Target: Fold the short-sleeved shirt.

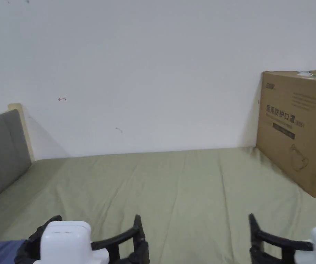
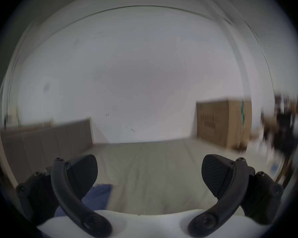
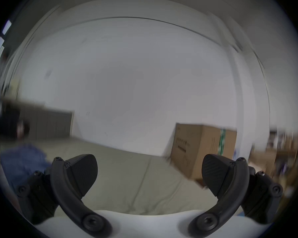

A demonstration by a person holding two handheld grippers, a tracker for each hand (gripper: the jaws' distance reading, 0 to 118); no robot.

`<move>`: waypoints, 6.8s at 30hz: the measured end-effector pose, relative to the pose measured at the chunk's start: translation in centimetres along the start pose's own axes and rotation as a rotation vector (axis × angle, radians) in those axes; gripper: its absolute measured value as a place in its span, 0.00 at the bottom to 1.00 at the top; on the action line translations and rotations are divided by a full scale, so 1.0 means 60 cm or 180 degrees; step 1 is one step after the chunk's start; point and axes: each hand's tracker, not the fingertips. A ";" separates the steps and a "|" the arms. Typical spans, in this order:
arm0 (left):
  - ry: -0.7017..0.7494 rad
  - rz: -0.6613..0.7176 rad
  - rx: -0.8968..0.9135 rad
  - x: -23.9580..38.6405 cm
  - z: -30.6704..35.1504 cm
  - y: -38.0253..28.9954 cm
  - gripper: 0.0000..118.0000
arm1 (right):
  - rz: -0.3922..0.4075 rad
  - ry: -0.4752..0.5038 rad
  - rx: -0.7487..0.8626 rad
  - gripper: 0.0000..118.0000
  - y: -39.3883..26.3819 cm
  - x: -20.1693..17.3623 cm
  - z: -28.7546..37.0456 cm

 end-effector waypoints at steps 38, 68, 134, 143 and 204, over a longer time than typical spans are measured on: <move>0.0114 -0.0754 0.0247 0.027 0.030 -0.024 1.00 | -0.1161 0.0045 -0.0249 1.00 -0.010 0.015 0.000; -0.0106 -0.0433 -0.0189 0.010 0.005 -0.017 0.00 | -0.1512 0.0036 -0.0692 0.00 -0.016 0.075 -0.002; 0.0667 -0.0332 -0.2930 -0.457 -0.233 -0.254 0.04 | -0.1877 0.1039 -0.1650 0.00 -0.095 -0.096 -0.133; 0.0518 -0.1005 -0.1505 -0.380 -0.192 0.098 0.04 | -0.2059 0.0951 -0.1485 0.00 -0.074 -0.042 -0.121; 0.0005 -0.0016 -0.0363 -0.033 0.025 -0.029 0.00 | -0.1823 0.0226 -0.0732 0.00 -0.020 0.122 -0.010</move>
